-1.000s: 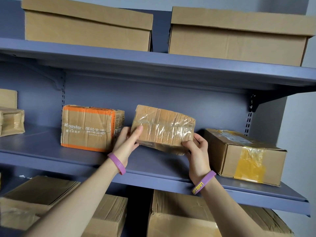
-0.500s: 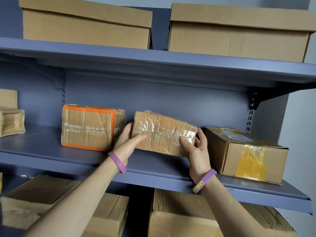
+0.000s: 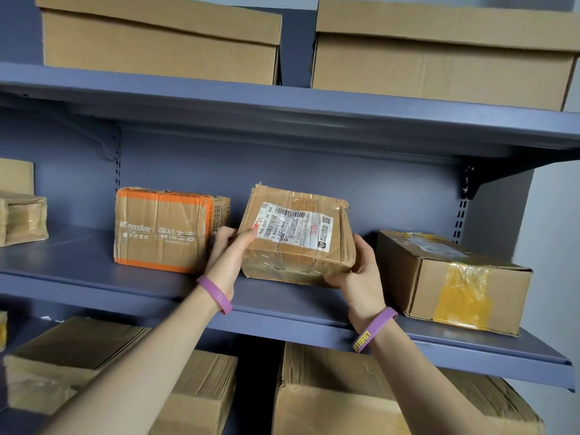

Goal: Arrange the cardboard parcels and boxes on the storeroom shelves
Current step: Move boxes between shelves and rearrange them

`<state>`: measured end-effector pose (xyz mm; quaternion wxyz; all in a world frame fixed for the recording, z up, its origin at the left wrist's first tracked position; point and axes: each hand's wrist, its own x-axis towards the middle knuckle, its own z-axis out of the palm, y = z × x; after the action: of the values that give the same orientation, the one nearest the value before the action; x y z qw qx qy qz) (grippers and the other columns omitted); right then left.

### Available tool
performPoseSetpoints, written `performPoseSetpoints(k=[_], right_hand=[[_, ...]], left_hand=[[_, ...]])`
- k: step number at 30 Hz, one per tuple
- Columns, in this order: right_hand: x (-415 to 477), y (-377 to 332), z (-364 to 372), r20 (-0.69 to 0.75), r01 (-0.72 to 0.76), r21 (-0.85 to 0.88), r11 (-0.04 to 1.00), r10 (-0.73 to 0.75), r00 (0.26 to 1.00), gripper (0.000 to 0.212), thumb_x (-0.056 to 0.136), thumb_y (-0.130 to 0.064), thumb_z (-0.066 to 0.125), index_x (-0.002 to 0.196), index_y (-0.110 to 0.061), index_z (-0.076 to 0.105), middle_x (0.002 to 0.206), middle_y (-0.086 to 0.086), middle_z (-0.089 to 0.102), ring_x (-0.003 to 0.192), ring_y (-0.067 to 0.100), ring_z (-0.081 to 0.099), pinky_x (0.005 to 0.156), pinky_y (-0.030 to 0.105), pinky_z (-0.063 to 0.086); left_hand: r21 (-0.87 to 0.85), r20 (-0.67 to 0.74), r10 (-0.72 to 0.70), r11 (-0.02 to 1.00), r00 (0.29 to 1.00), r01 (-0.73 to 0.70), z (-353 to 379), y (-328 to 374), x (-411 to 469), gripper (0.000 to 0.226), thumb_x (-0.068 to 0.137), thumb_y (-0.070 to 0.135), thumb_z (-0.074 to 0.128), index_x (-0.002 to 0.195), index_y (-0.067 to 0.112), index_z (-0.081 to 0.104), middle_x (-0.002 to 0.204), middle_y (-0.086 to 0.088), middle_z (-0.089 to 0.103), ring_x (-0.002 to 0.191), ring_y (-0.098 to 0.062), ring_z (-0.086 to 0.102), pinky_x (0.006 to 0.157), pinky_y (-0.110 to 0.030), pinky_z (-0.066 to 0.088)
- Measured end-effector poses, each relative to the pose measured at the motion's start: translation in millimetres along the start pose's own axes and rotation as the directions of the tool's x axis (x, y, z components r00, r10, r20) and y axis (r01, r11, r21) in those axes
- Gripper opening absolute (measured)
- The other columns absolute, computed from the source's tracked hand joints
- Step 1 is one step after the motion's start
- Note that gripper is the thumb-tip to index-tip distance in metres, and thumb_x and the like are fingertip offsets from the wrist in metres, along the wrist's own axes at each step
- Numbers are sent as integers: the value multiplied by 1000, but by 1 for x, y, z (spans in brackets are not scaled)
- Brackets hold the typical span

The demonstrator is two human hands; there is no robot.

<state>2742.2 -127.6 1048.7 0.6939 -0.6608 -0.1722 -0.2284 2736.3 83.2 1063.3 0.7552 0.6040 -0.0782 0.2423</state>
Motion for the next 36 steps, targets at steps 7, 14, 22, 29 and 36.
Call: performPoseSetpoints(k=[7, 14, 22, 29, 36], right_hand=[[-6, -6, 6, 88, 54, -33, 998, -51, 995, 89, 77, 3, 79, 148, -24, 32, 128, -14, 55, 116, 1, 56, 86, 13, 51], [-5, -11, 9, 2, 6, 29, 1000, -6, 1000, 64, 88, -21, 72, 141, -24, 38, 122, -18, 56, 105, -5, 58, 85, 14, 50], [-8, -9, 7, -109, 149, -128, 980, -164, 980, 63, 87, 2, 70, 133, -24, 37, 130, -10, 48, 118, 5, 50, 105, 22, 44], [-8, -9, 7, -62, 157, -69, 985, -161, 985, 91, 66, -15, 88, 139, -25, 36, 136, -5, 49, 124, 6, 53, 103, 27, 47], [-13, -19, 13, -153, 58, 12, 998, -55, 987, 57, 81, -42, 66, 124, -18, 38, 117, -16, 51, 102, -8, 56, 89, 16, 47]], left_hand=[[-42, -31, -20, 999, 999, 19, -2, -5, 9, 58, 54, 53, 71, 102, 23, 55, 121, -10, 67, 117, -27, 62, 108, -51, 44], [-44, 6, -2, 999, 1000, 2, -2, -7, 8, 44, 78, 25, 68, 119, 23, 53, 121, 0, 67, 115, -18, 61, 97, -35, 47], [139, 78, 131, 980, 988, -141, -3, -9, 11, 54, 84, -17, 51, 111, 29, 58, 108, 2, 71, 104, -16, 67, 90, -35, 53], [128, 169, 117, 982, 979, -140, -2, -9, 10, 41, 67, 18, 63, 108, 19, 57, 109, -3, 71, 106, -20, 63, 99, -44, 45], [100, 168, -45, 995, 985, 28, -5, -18, 16, 97, 56, 93, 65, 138, 42, 50, 144, 20, 51, 140, -8, 41, 120, -48, 27]])
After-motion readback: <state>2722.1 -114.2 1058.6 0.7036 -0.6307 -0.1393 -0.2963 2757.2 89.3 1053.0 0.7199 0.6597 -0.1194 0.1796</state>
